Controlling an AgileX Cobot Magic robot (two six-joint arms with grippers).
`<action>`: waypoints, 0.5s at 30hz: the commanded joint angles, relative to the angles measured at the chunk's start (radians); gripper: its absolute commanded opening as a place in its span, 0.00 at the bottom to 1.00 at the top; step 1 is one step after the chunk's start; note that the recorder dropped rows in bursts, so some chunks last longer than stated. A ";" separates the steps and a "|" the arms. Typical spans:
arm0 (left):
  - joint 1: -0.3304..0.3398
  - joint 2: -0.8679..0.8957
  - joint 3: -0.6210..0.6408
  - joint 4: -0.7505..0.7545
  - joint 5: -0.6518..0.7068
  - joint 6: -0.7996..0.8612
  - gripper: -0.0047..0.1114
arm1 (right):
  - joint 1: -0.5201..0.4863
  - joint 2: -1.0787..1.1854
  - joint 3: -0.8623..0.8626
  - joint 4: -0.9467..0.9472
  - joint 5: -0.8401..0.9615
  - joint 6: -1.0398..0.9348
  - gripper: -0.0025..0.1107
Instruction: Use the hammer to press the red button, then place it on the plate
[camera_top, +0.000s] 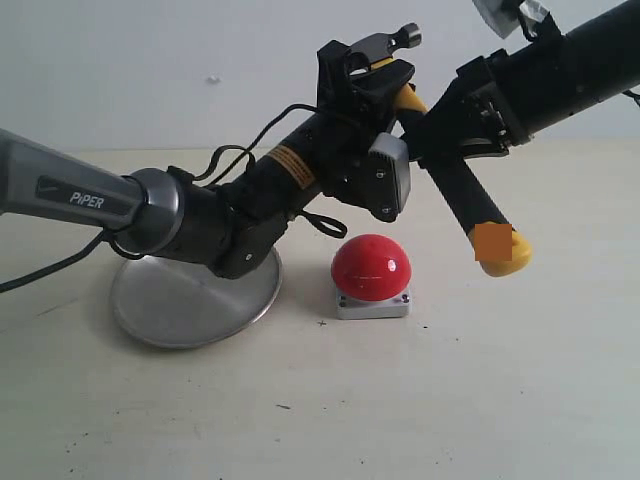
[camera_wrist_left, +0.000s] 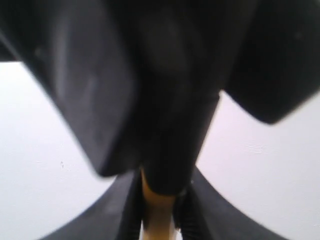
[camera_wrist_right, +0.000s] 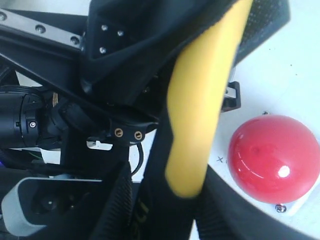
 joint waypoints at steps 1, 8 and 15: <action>-0.003 -0.027 -0.016 -0.020 -0.076 -0.016 0.04 | 0.001 0.000 0.003 0.007 -0.009 -0.002 0.36; -0.003 -0.027 -0.016 -0.024 -0.076 -0.014 0.04 | 0.001 -0.041 -0.110 -0.120 -0.009 0.109 0.60; -0.003 -0.047 -0.016 -0.032 0.151 -0.014 0.04 | 0.001 -0.133 -0.257 -0.421 -0.009 0.270 0.60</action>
